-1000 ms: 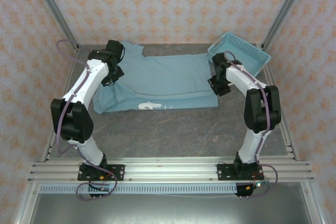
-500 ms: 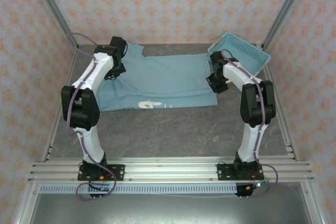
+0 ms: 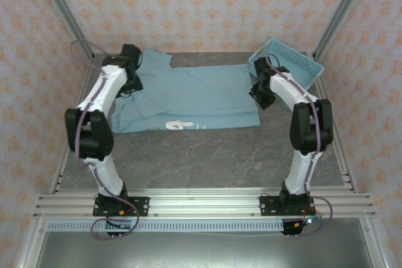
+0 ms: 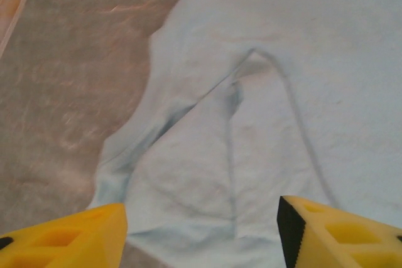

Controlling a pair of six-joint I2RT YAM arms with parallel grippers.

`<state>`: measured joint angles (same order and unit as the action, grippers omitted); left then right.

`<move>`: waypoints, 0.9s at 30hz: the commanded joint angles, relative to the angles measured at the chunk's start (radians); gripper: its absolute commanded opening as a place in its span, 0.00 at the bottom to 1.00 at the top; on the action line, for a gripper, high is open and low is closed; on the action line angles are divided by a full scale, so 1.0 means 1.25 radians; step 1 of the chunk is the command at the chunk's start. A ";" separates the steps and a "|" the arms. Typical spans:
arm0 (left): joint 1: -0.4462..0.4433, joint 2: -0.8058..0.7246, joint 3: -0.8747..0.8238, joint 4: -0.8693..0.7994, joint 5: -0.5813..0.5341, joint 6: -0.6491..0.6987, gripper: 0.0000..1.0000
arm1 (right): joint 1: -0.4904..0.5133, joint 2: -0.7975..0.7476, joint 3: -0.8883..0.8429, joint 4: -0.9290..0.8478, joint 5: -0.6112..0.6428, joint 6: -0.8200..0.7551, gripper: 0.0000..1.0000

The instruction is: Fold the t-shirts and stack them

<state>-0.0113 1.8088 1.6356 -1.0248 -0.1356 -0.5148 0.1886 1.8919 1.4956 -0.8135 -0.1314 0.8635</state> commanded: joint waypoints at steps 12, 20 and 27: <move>0.224 -0.067 -0.347 0.078 0.233 -0.109 0.42 | 0.024 -0.178 -0.324 0.141 -0.090 -0.115 0.33; 0.275 -0.050 -0.356 0.109 0.182 -0.150 0.40 | 0.023 -0.125 -0.306 0.123 -0.056 -0.135 0.32; 0.283 0.030 -0.320 0.135 0.189 -0.155 0.40 | 0.022 -0.078 -0.279 0.099 -0.028 -0.148 0.33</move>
<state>0.3412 1.8038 1.2068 -0.8730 0.1230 -0.6891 0.2199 1.7725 1.1118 -0.6571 -0.2245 0.7010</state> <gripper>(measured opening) 0.399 0.328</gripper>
